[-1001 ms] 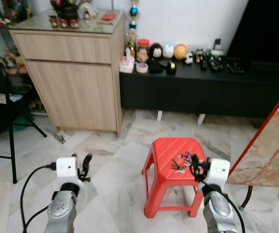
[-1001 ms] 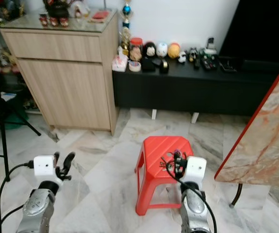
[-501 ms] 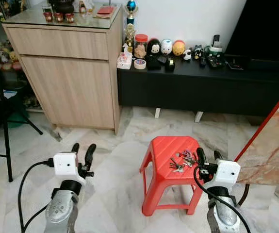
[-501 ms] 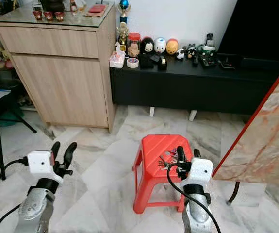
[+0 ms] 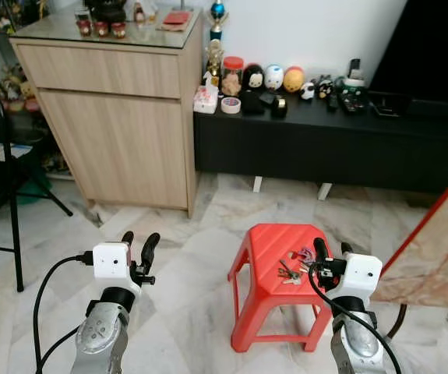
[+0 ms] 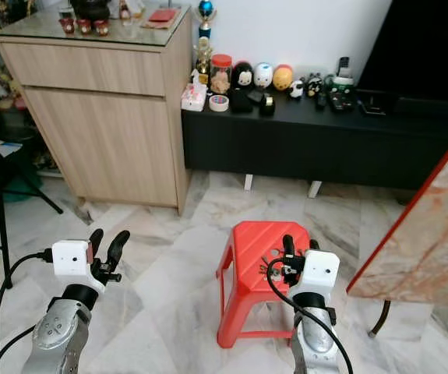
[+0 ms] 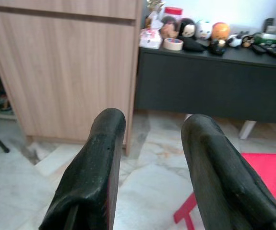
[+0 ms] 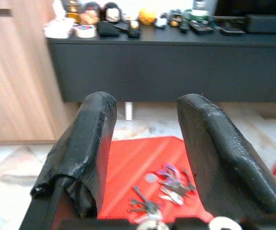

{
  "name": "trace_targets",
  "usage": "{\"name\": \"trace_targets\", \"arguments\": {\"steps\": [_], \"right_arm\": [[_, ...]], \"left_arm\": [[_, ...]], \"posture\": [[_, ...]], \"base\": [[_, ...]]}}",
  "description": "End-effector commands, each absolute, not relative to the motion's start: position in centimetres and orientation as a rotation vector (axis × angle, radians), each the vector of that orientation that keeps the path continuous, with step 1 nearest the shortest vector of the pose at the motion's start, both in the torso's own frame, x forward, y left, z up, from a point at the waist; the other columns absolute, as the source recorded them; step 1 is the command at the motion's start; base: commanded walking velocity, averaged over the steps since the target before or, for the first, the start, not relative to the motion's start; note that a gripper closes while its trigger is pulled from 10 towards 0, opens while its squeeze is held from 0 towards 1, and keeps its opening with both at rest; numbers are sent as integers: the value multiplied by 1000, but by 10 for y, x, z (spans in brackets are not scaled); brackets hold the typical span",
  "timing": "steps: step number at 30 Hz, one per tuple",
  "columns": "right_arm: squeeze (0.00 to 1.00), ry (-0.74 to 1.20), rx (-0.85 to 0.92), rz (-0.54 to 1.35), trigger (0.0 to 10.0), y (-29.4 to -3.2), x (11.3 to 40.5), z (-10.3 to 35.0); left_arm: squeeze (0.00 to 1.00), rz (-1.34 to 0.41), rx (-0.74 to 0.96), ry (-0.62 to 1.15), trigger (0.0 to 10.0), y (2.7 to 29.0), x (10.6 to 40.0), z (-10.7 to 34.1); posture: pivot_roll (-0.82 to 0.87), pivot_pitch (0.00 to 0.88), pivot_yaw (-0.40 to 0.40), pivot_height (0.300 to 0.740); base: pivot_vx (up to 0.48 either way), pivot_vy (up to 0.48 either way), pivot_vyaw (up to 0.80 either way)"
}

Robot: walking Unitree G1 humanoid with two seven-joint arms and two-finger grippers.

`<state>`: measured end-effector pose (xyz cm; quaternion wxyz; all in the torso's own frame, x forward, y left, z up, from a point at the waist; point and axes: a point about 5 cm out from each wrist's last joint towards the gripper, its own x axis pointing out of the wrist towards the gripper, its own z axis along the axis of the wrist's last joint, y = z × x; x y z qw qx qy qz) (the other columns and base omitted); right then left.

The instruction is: Hang keys on a hook

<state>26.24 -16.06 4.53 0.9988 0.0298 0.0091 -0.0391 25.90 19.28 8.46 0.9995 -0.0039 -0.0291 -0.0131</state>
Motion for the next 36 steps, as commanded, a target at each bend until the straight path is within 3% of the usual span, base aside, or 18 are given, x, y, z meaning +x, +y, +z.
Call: {"name": "trace_targets", "arguments": {"steps": [1, 24, 36], "right_arm": [[0, 16, 66, -82, 10000, -161, 263, 47], [0, 48, 64, -78, 10000, -159, 264, 45], [0, 55, 63, -74, 10000, -159, 264, 45]], "left_arm": [[0, -32, -11, -66, 10000, 191, 261, 90], [0, -30, -19, -57, 10000, 189, 263, 92], [0, -32, -29, -63, 10000, 189, 262, 94]], "posture": [[77, 37, -83, 740], [79, 56, -86, 740], [80, 59, -89, 740]], "base": [[285, 0, 0], [282, 0, 0], [0, 0, 0]]}}
